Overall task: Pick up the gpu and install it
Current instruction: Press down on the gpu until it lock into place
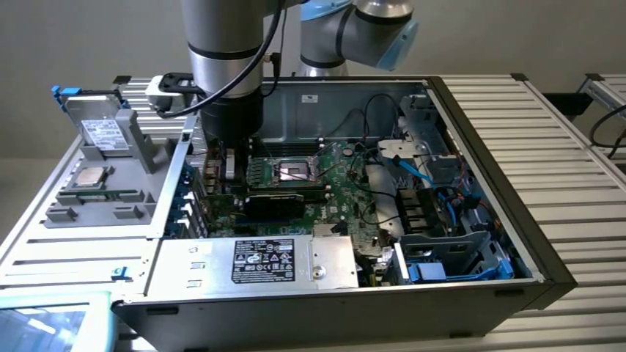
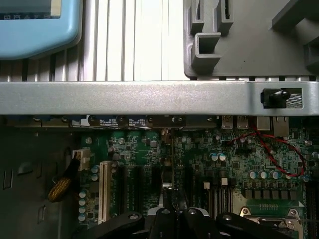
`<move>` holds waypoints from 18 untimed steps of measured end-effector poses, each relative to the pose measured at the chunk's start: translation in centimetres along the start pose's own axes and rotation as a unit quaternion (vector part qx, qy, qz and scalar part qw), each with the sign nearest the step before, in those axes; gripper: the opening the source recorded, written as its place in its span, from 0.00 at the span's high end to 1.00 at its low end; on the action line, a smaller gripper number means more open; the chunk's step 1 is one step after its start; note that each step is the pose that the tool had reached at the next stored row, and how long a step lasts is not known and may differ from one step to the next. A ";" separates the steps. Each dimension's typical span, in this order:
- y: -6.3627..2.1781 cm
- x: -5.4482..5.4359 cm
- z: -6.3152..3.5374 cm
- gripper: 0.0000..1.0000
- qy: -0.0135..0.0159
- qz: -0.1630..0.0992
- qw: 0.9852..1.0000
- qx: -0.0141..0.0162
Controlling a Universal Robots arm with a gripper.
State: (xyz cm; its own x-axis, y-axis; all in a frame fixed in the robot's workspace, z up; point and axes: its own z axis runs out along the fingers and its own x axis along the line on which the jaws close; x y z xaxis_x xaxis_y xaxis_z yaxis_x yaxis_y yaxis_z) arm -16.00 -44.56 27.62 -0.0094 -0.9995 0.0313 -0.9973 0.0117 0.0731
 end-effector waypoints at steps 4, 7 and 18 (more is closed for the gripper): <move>0.00 0.0 0.01 0.88 0.000 0.000 1.000 0.000; -0.01 0.0 0.14 0.88 0.000 0.000 1.000 0.000; -0.06 0.0 0.77 0.88 0.000 0.000 1.000 0.000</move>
State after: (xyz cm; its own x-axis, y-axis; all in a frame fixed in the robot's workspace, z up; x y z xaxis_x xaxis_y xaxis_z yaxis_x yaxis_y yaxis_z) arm -16.00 -44.59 26.86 -0.0092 -0.9994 0.0319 -0.9973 0.0115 0.0731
